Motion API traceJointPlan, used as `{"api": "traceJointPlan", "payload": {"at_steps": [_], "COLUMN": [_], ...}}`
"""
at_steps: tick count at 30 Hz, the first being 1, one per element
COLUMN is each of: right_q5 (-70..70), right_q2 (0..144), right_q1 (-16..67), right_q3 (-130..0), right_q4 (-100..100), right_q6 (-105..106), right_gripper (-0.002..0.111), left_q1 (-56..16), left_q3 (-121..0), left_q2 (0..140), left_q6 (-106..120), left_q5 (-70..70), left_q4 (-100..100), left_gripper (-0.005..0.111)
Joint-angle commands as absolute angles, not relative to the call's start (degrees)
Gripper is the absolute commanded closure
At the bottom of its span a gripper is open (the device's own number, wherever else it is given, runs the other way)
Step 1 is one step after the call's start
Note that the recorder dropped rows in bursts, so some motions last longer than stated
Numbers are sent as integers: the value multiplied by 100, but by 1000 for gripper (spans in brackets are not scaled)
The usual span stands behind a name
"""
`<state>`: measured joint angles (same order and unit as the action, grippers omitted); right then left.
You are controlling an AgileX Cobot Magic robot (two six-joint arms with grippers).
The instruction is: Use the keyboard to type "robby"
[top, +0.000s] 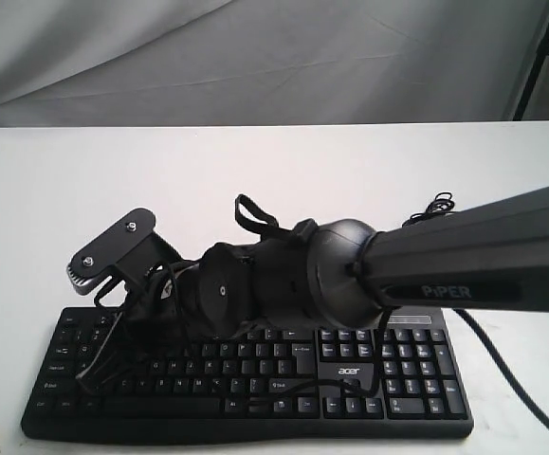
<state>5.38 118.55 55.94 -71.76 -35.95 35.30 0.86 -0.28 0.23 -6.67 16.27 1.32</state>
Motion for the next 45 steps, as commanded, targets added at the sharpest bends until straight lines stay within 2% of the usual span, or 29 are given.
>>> {"api": "traceJointPlan", "payload": {"at_steps": [1,45], "right_q5": [443,452], "right_q2": [11844,12245], "right_q1": [5626,5658], "right_q3": [-7211,-7211], "right_q4": [-3511,-3151], "right_q6": [3616,3616], "right_gripper": [108,108], "left_q1": [66,66], "left_q3": [0,0], "left_q2": [0,0], "left_q6": [-694,-691], "left_q5": [1613,1613], "left_q4": [78,78], "left_gripper": [107,107]}}
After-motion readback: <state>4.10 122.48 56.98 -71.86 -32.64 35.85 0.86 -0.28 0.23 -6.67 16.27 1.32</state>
